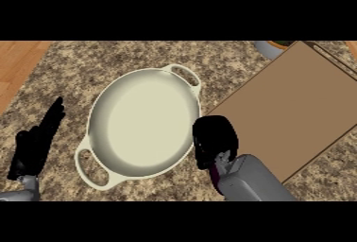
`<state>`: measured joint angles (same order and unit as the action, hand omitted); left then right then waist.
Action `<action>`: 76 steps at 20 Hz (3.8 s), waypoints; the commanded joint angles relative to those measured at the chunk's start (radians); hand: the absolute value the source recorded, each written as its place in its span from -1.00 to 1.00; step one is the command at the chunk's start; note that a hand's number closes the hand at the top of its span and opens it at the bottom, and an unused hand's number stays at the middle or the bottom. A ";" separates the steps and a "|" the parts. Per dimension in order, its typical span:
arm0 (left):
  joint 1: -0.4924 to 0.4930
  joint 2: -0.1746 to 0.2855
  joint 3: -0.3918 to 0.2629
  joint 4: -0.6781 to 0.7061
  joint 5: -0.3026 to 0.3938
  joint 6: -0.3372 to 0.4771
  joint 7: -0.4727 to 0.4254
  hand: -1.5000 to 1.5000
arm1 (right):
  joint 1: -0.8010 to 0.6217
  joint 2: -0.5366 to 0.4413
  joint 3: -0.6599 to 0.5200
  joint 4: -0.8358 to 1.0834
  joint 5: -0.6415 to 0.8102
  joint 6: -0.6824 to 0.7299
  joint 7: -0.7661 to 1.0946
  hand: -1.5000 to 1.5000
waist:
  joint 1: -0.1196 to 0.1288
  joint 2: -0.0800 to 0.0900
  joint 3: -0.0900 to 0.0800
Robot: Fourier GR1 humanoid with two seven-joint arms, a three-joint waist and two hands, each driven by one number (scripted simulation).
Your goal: Pick the eggplant from the tray and place it in the pot
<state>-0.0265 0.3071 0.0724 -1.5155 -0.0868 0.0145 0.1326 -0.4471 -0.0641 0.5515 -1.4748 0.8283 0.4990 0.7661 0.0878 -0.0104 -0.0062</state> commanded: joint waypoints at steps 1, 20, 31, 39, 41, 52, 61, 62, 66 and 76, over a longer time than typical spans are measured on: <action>-0.013 -0.008 -0.021 0.009 -0.013 -0.003 0.000 0.00 | -0.080 0.061 0.167 -0.034 0.034 -0.144 0.188 1.00 | 0.028 0.003 0.003; -0.050 -0.044 -0.031 0.040 -0.033 0.032 0.012 0.00 | -0.556 0.063 0.260 -0.095 0.249 -0.499 0.681 1.00 | 0.013 0.005 0.002; -0.029 -0.010 -0.007 0.018 -0.010 -0.004 0.005 0.00 | -0.719 0.063 0.194 0.101 0.197 -0.621 0.681 1.00 | 0.006 0.012 0.003; -0.048 -0.032 -0.005 0.016 -0.028 0.030 0.028 0.00 | -0.737 0.063 0.149 0.328 0.124 -0.766 0.534 1.00 | -0.019 0.022 0.004; -0.024 -0.011 0.008 0.034 -0.022 0.007 -0.018 0.00 | -0.784 0.063 0.131 0.401 0.074 -0.768 0.494 1.00 | -0.012 0.023 0.004; -0.051 0.000 0.014 0.008 0.003 -0.030 0.000 0.00 | -0.766 0.064 0.056 0.749 -0.074 -0.992 0.257 -1.00 | 0.015 0.039 0.005; -0.043 -0.025 0.001 0.009 -0.034 0.003 0.010 0.00 | -0.795 0.064 0.112 0.796 -0.280 -1.167 0.134 -1.00 | 0.010 0.031 0.005; -0.060 -0.029 -0.002 0.021 -0.043 0.011 0.013 0.00 | -0.829 0.064 0.076 0.807 -0.283 -1.178 0.098 -1.00 | -0.002 0.030 0.005; -0.044 -0.027 0.007 -0.006 -0.034 0.013 0.031 0.00 | -0.775 0.064 0.042 0.708 -0.261 -1.438 0.001 -1.00 | -0.009 0.026 0.007; 0.017 -0.043 0.020 -0.012 -0.048 0.031 0.003 0.00 | -0.690 0.064 0.024 0.524 -0.457 -1.540 -0.084 -1.00 | -0.061 0.012 0.006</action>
<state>-0.0303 0.2754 0.0923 -1.5202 -0.1187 0.0267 0.1373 -1.1697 -0.0046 0.5761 -0.8752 0.4308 -0.9754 0.6840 0.0492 0.0077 0.0001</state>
